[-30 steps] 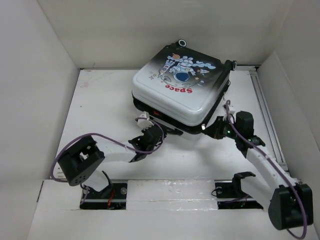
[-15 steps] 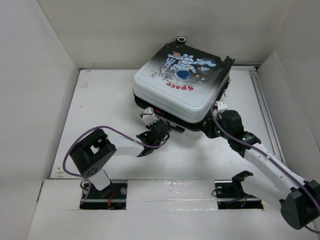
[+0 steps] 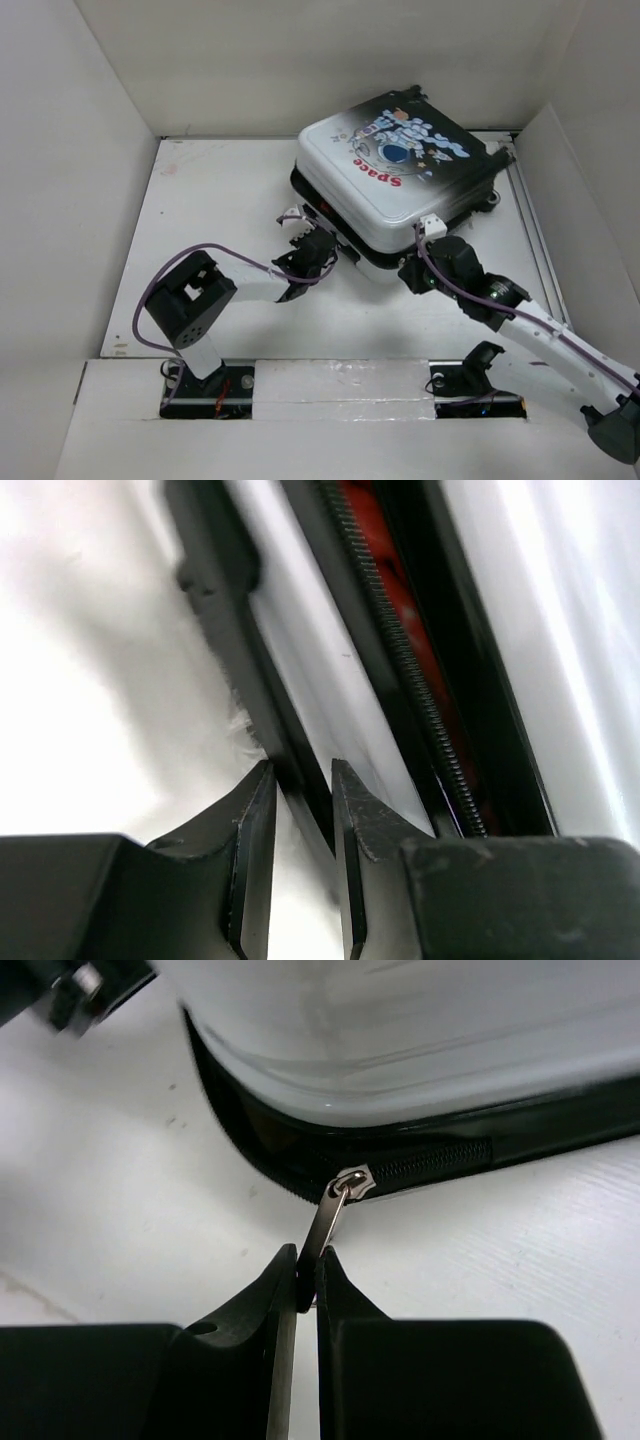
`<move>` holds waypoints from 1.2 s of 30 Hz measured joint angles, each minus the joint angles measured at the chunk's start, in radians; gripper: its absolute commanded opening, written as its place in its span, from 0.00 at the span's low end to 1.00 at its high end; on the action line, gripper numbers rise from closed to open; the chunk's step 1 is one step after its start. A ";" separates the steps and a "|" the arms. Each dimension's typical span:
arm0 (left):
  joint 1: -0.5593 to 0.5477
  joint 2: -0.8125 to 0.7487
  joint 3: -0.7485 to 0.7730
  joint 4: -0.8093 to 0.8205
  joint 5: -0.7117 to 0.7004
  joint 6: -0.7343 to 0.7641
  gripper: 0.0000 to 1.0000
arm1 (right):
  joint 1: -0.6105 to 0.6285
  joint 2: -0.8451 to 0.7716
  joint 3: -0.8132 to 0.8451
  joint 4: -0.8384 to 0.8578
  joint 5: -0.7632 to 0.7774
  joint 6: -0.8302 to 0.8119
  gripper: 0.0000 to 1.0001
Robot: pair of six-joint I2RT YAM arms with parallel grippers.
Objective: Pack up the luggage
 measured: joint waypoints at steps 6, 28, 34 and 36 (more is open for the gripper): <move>-0.004 -0.028 0.001 0.022 0.076 0.069 0.09 | 0.019 -0.034 0.051 -0.153 -0.105 0.030 0.00; 0.189 -0.340 0.099 -0.195 0.141 0.198 0.86 | 0.070 0.019 0.237 -0.095 -0.272 0.066 0.72; 0.490 0.032 0.595 -0.216 0.393 0.201 0.85 | -0.015 0.031 0.367 -0.062 -0.023 0.094 0.83; 0.549 0.172 0.764 -0.240 0.488 0.201 0.83 | -0.098 0.024 0.370 -0.058 0.079 0.118 0.87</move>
